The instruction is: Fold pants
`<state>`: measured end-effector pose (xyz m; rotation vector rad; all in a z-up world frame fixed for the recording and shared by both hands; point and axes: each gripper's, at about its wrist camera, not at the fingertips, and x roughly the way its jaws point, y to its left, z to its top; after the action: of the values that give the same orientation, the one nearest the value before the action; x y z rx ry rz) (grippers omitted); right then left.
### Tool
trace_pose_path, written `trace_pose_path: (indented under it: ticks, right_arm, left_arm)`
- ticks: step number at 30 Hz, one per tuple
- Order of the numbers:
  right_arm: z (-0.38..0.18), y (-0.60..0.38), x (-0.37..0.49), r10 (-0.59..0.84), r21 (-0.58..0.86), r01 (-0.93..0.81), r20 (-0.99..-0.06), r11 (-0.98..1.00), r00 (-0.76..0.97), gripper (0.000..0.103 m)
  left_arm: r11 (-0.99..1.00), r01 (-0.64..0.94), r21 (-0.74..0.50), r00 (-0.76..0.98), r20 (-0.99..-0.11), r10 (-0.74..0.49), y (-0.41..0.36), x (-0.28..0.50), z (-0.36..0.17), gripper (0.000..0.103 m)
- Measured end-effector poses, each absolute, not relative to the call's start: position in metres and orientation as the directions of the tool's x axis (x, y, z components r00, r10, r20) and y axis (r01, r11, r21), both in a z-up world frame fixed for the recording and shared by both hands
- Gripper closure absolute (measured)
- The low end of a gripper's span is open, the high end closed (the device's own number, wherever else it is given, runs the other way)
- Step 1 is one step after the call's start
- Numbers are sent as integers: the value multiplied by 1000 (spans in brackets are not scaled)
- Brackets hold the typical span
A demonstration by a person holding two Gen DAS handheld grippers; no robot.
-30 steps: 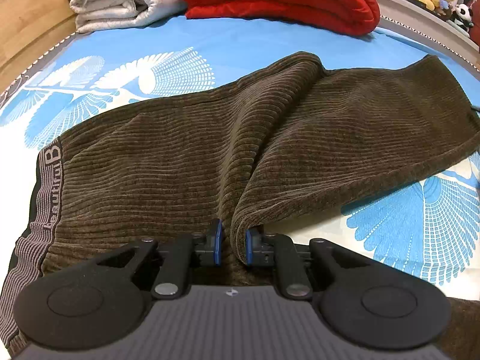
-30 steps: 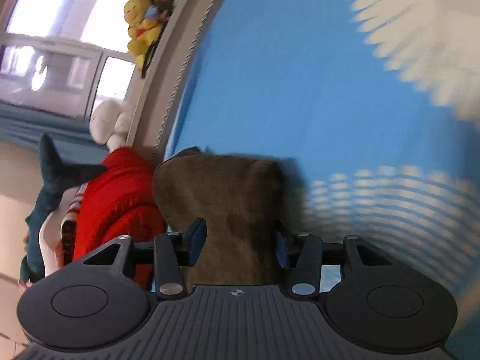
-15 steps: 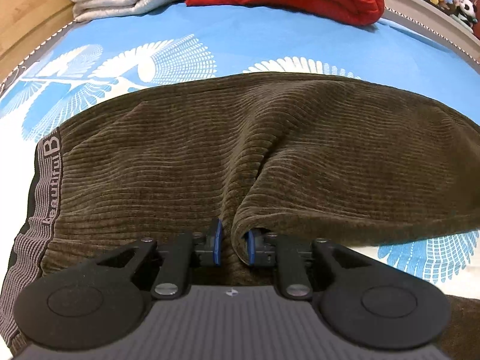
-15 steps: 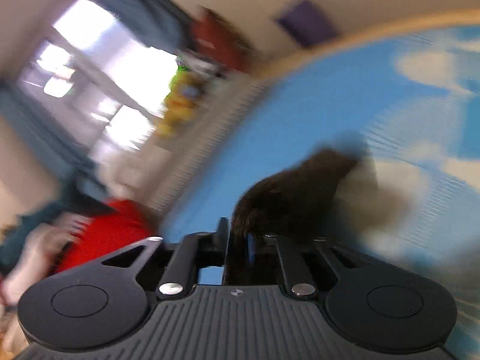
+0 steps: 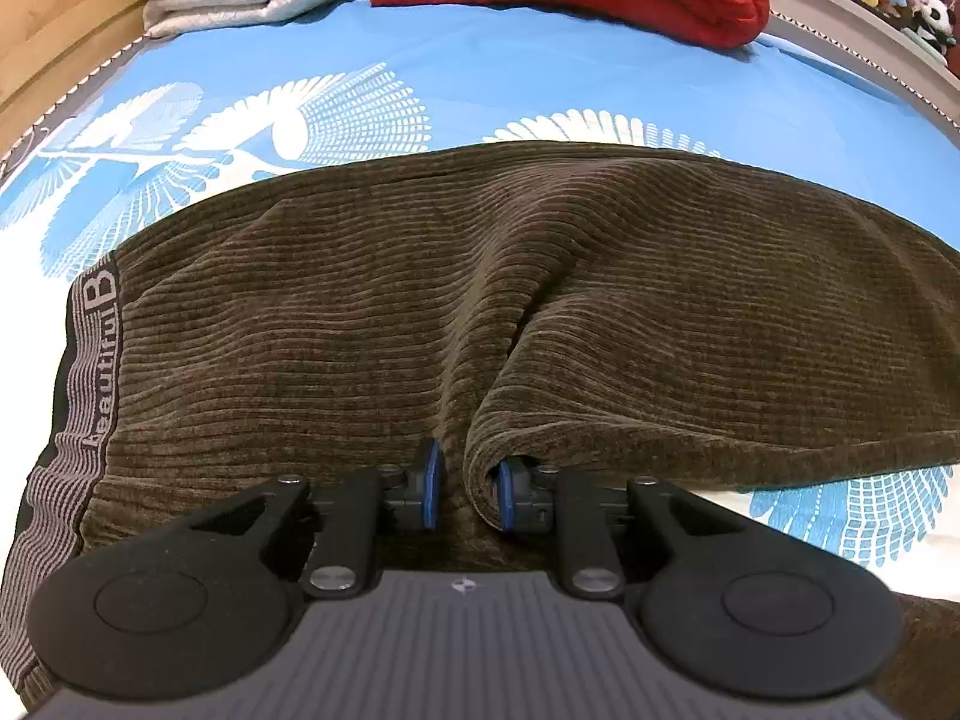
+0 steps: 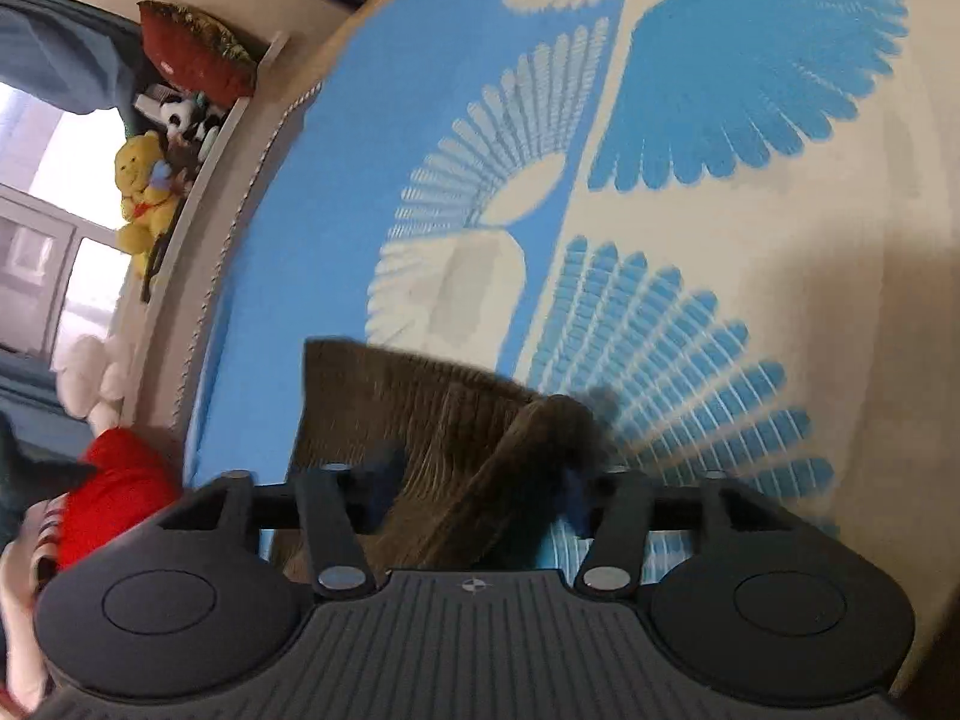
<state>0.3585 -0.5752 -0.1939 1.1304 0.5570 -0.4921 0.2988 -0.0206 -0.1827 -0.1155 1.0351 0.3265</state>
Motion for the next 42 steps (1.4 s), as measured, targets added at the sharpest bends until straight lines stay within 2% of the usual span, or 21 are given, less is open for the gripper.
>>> trace_pose_path:
  ticks: [1,5,9,11,13,16,20,22,24,26,28,29,31,33,38,42]
  right_arm:
    - [-188,-574,364,-123,668,640,-649,379,750,94]
    - [-132,-570,376,-187,617,568,-571,545,800,95]
    - [-88,-583,334,-306,563,560,-485,608,819,95]
    - [-95,-596,307,-373,493,627,-521,604,768,95]
    - [-124,-614,292,-377,395,681,-611,617,696,94]
    - [-169,-643,272,-319,397,767,-740,504,593,94]
    - [-172,-640,266,-335,376,748,-720,548,607,93]
    - [-173,-639,271,-311,319,754,-767,574,561,91]
    - [-171,-639,265,-331,258,773,-792,579,512,81]
    - [-152,-635,251,-368,264,780,-766,568,527,76]
    - [-130,-627,235,-370,288,763,-741,579,560,74]
    - [-120,-622,225,-362,304,748,-728,590,582,70]
    - [-99,-611,202,-334,339,703,-697,626,634,64]
    - [-82,-602,174,-319,367,673,-671,642,669,59]
    - [-68,-592,103,-268,440,642,-652,627,709,56]
    - [-86,-586,55,-219,464,663,-697,588,682,55]
  left_arm:
    - [947,-318,51,469,-859,204,-19,299,-183,81]
    - [969,-247,32,491,-858,154,-15,303,-186,86]
    - [994,-110,6,500,-864,61,-17,302,-188,84]
    - [1000,-11,6,484,-875,10,-21,303,-189,79]
    - [997,73,2,468,-883,-32,-21,303,-189,74]
    - [985,171,-5,433,-898,-80,-17,301,-185,67]
    - [955,293,-56,382,-908,-170,-5,295,-168,66]
    - [933,354,-66,364,-909,-202,-1,292,-169,69]
    - [921,383,-66,357,-909,-214,-2,288,-175,70]
    - [908,416,-57,365,-904,-224,-5,283,-171,70]
    - [896,429,-111,345,-897,-276,1,281,-156,67]
    - [891,430,-146,341,-887,-310,4,283,-147,61]
    - [885,418,-202,369,-853,-369,20,273,-121,57]
    - [888,399,-231,401,-827,-395,39,262,-98,57]
    - [942,253,-221,456,-831,-318,94,226,-62,57]
    - [955,188,-228,486,-824,-292,143,170,-53,57]
